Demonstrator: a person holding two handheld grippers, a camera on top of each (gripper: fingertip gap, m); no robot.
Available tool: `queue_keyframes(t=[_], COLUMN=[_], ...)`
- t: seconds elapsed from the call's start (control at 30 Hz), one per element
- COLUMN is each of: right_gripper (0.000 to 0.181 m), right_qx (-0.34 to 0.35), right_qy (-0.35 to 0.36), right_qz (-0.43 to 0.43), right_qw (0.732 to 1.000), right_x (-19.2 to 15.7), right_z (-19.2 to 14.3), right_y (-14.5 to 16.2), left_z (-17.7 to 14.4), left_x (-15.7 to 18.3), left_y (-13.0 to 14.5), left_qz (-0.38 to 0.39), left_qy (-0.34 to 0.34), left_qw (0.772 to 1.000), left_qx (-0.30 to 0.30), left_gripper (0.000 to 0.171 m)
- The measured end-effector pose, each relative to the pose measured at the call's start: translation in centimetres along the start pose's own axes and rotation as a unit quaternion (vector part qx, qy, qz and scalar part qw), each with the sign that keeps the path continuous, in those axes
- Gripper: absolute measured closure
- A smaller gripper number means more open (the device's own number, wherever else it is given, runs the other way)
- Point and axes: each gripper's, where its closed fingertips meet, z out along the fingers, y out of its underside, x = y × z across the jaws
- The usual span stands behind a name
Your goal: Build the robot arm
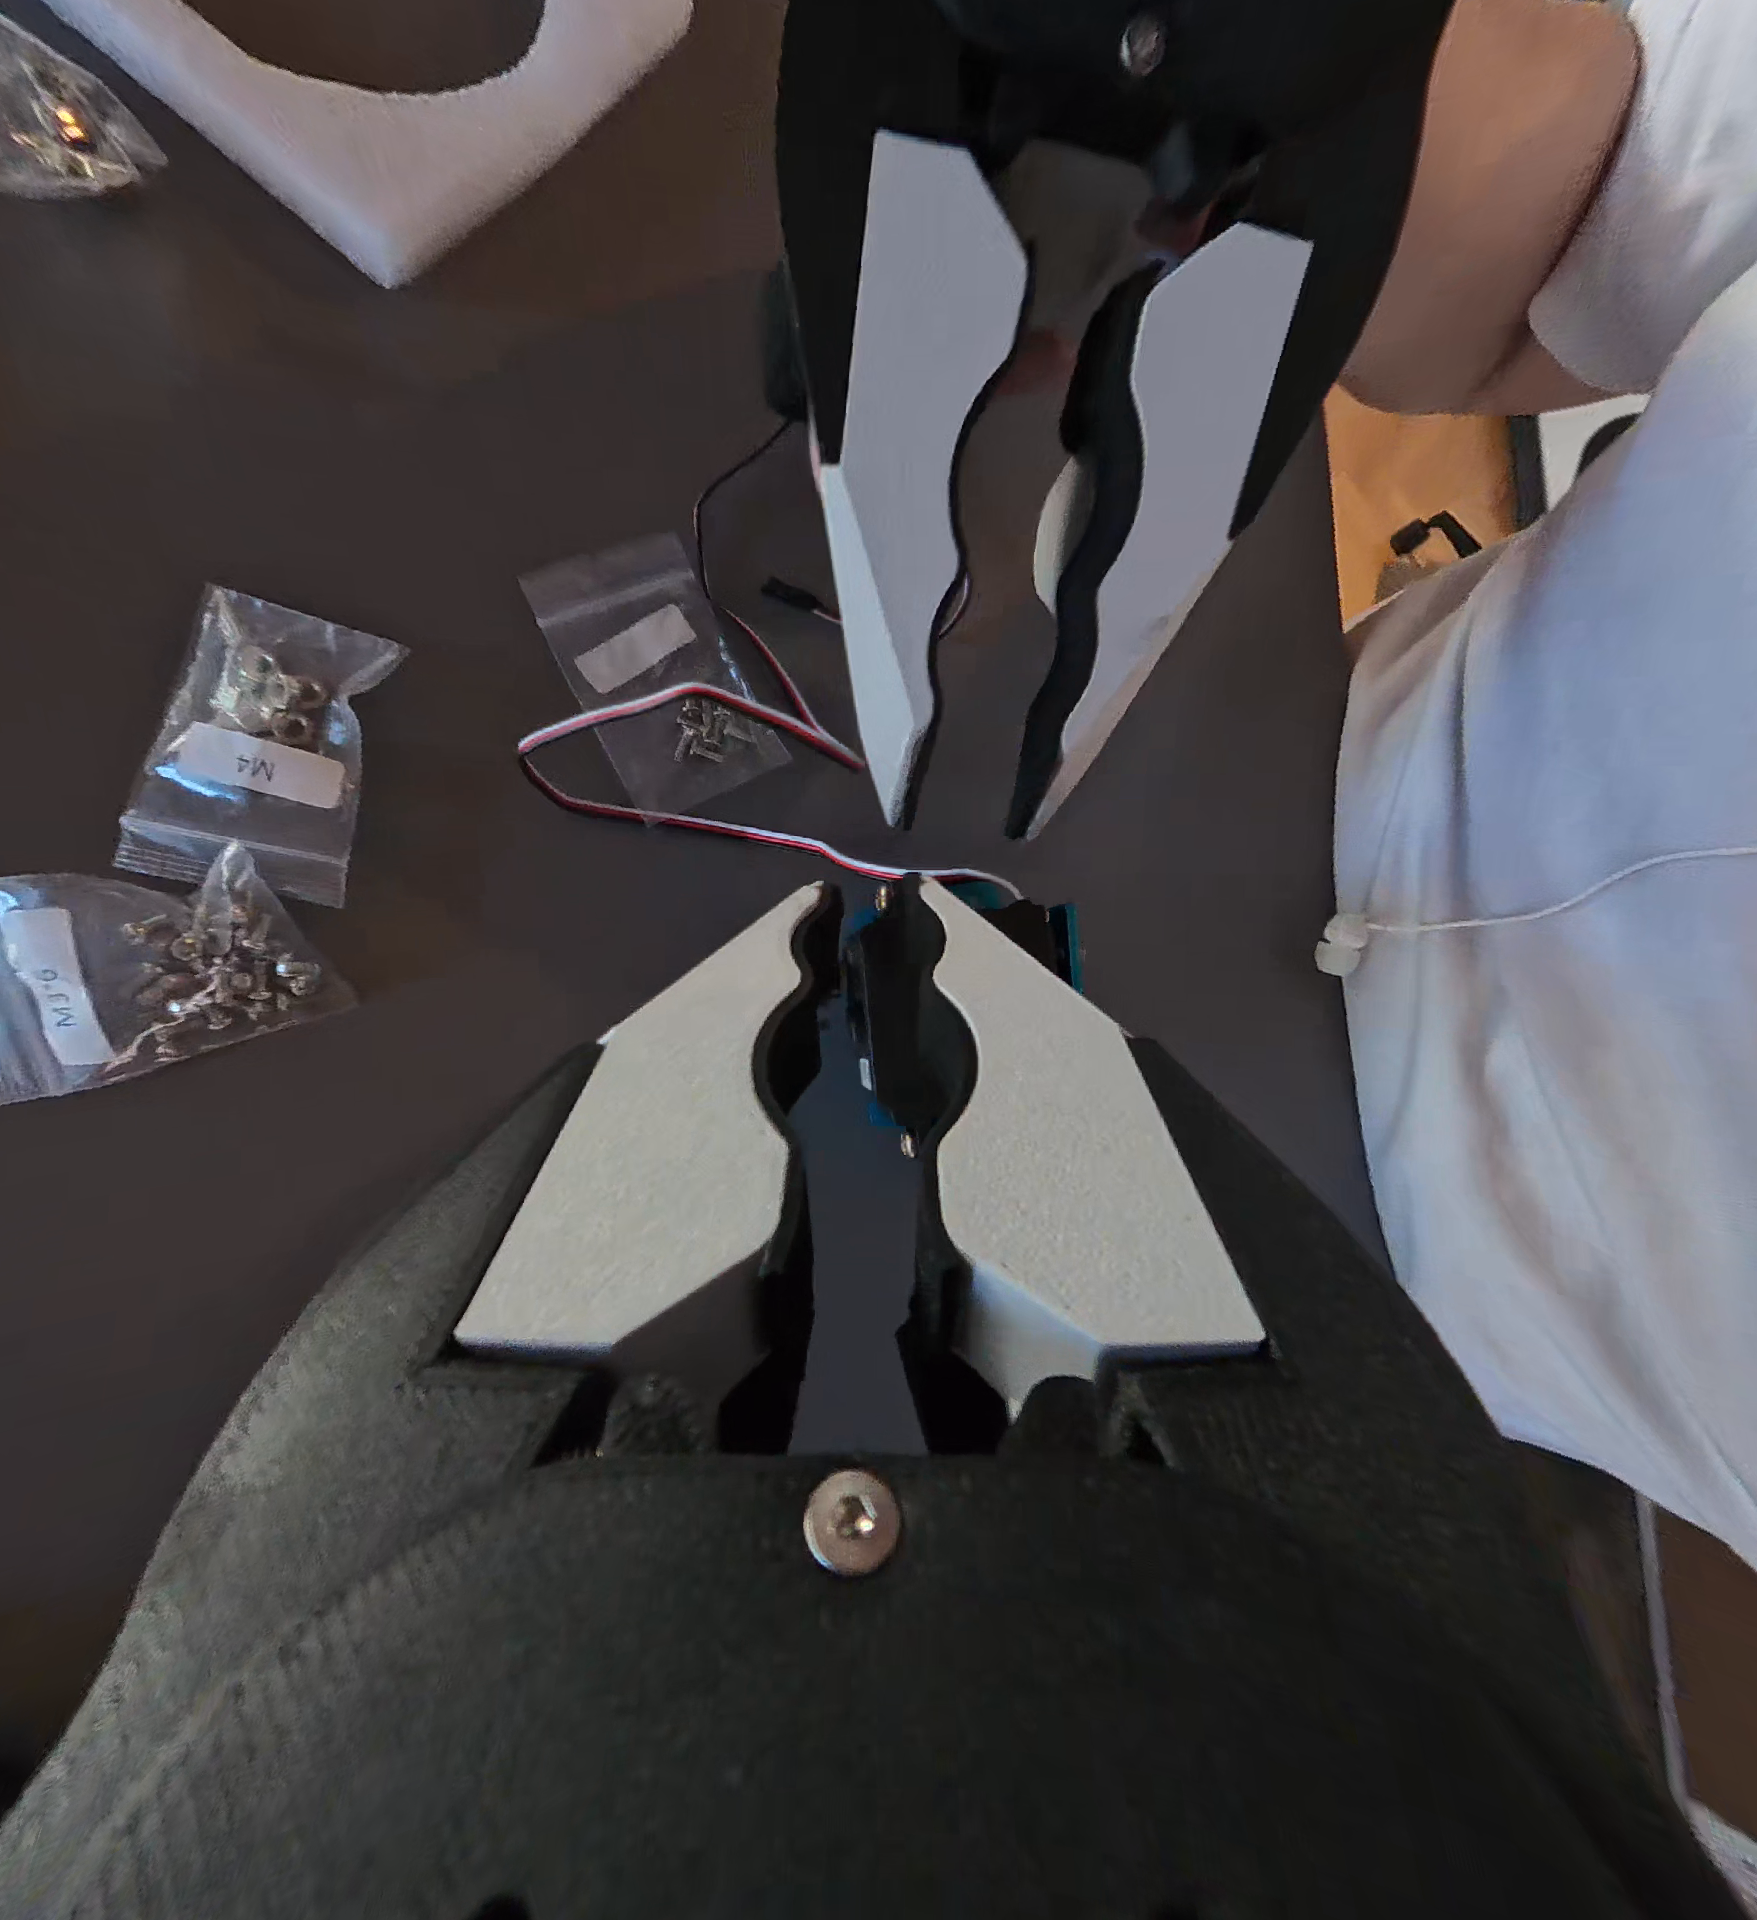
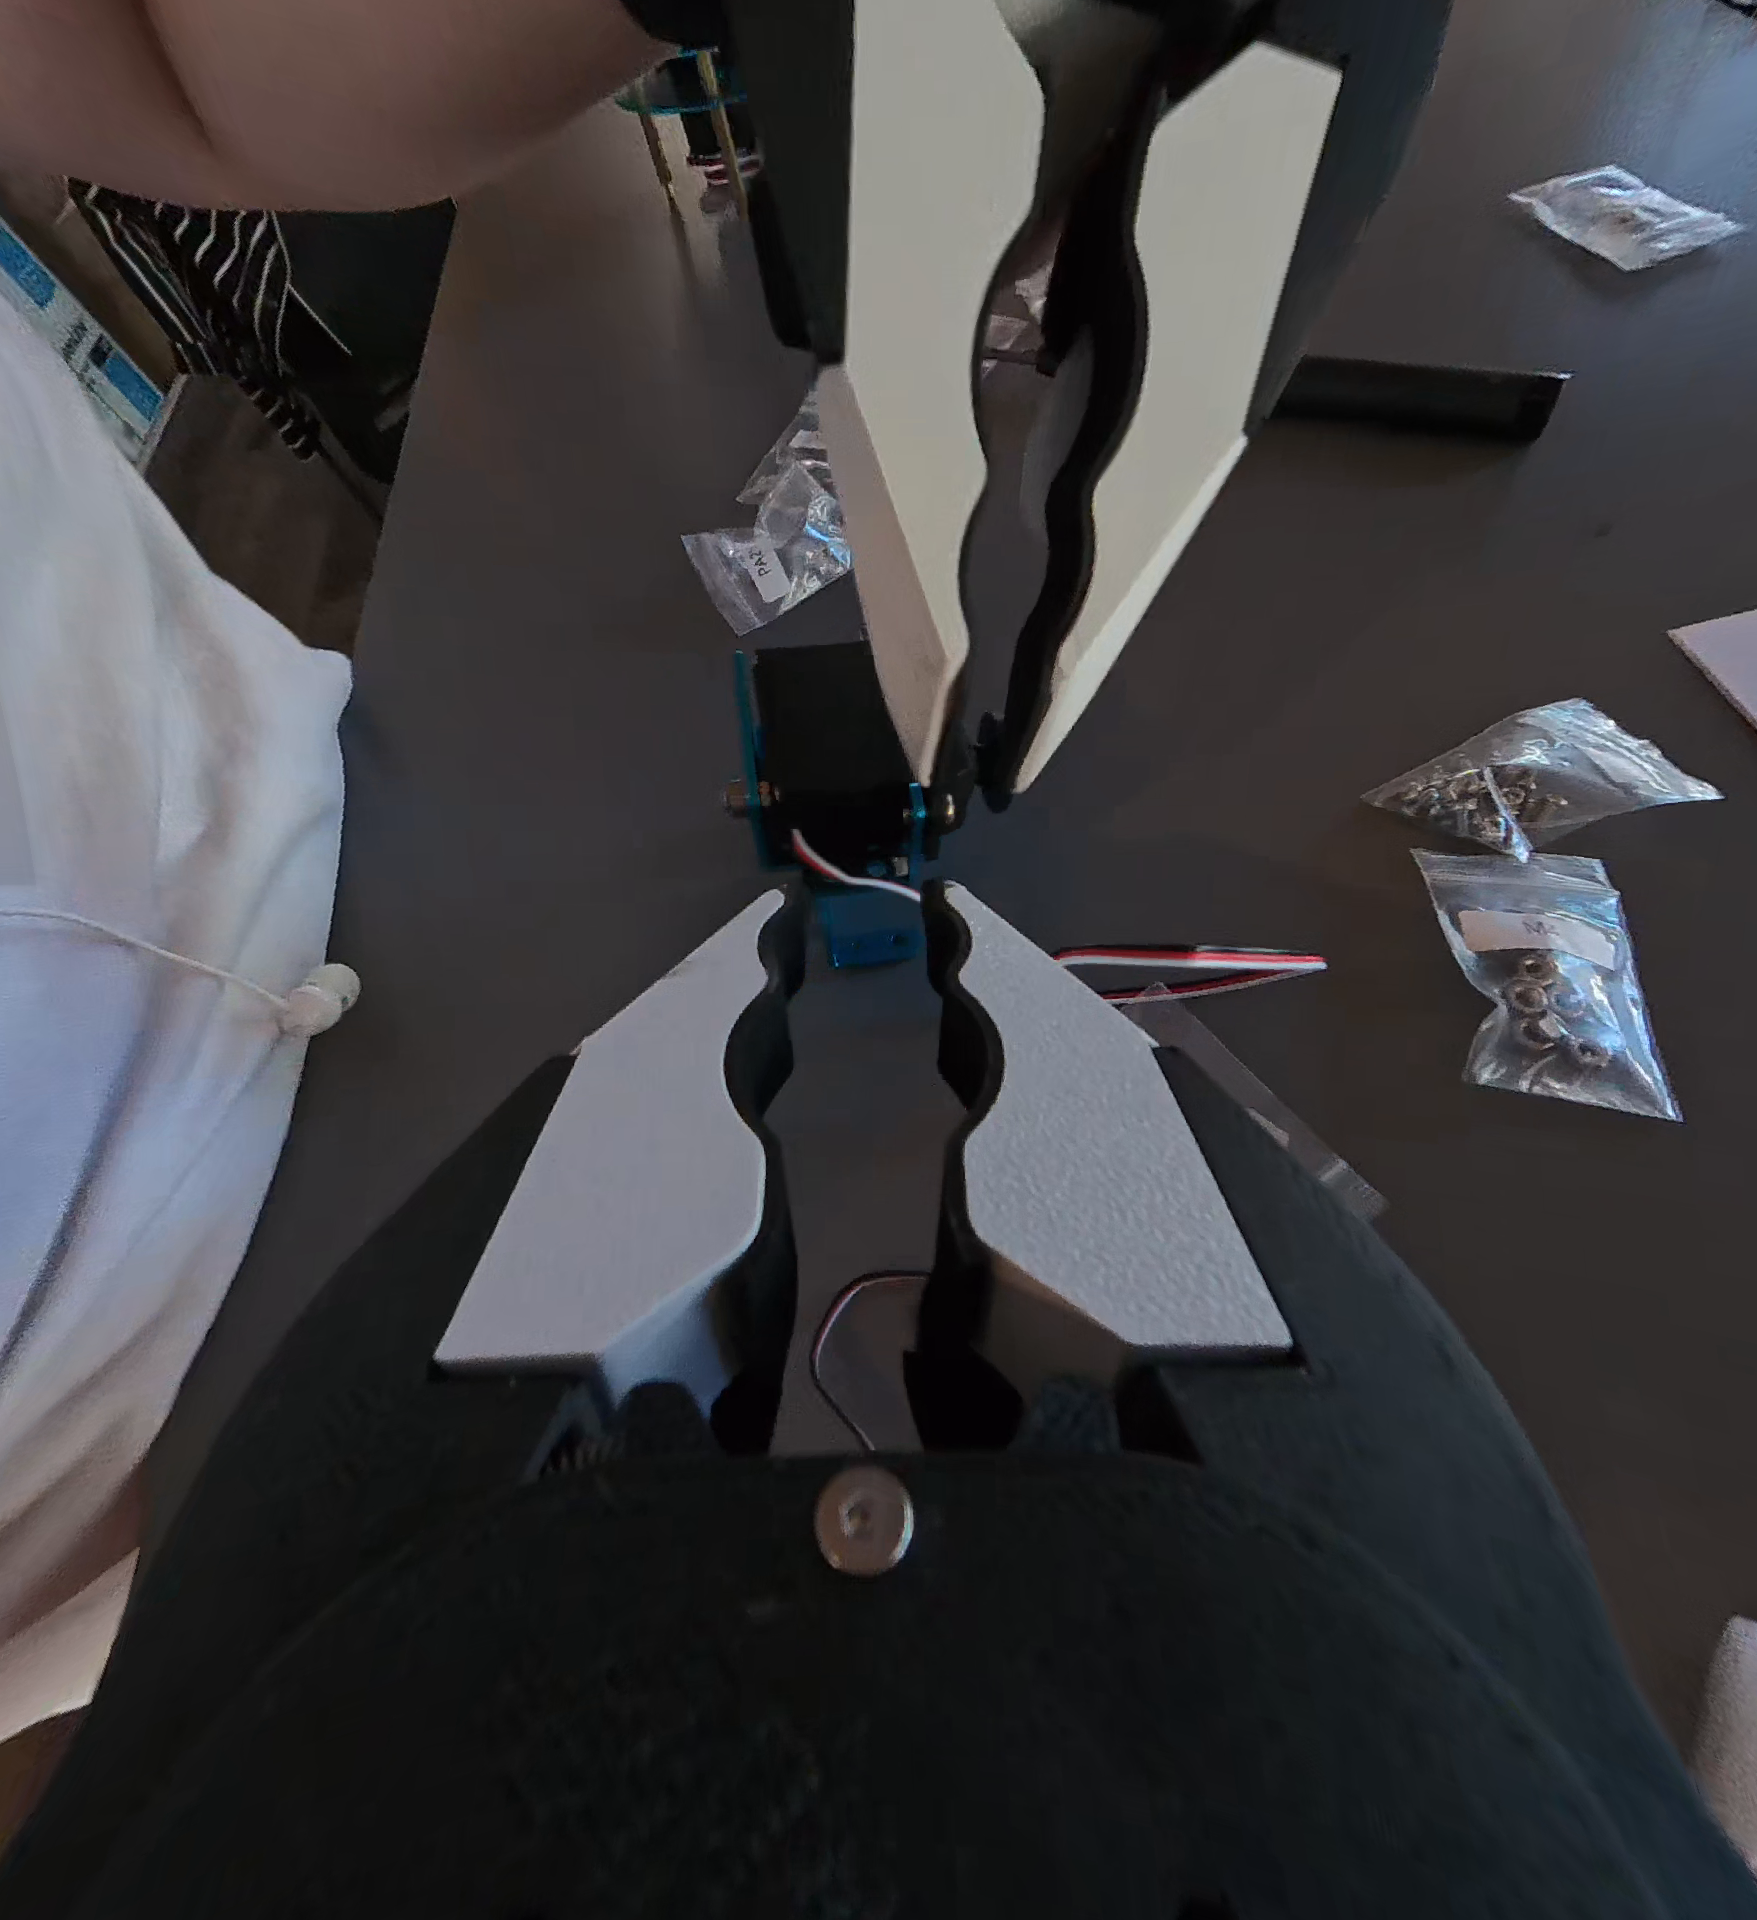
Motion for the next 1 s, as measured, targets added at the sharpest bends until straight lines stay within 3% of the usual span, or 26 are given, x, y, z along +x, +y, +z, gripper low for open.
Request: queue_keyframes(t=[0.33,0.6,0.73,1.0], right_gripper=[0.158,0.157,0.154,0.154], right_qx=[-0.006,-0.002,0.005,-0.008], right_qy=[0.015,0.009,0.011,0.016], right_qz=[-0.016,-0.023,-0.025,-0.02], right_qw=[1.0,1.0,1.0,1.0], right_x=[-0.3,-0.7,-0.9,-0.5], right_z=[-0.6,-0.7,-0.7,-0.5], right_y=[0.0,-0.3,-0.7,-0.1], left_z=[0.3,0.1,0.0,0.6], left_x=[0.6,1.2,1.5,2.1], left_y=[-0.2,0.0,0.1,0.5], left_qz=[-0.014,-0.009,-0.001,0.035], left_qy=[0.041,0.086,0.094,0.059], left_qw=[0.999,0.996,0.995,0.997], left_qx=[-0.021,-0.029,-0.034,-0.042], left_gripper=[0.16,0.15,0.128,0.113])
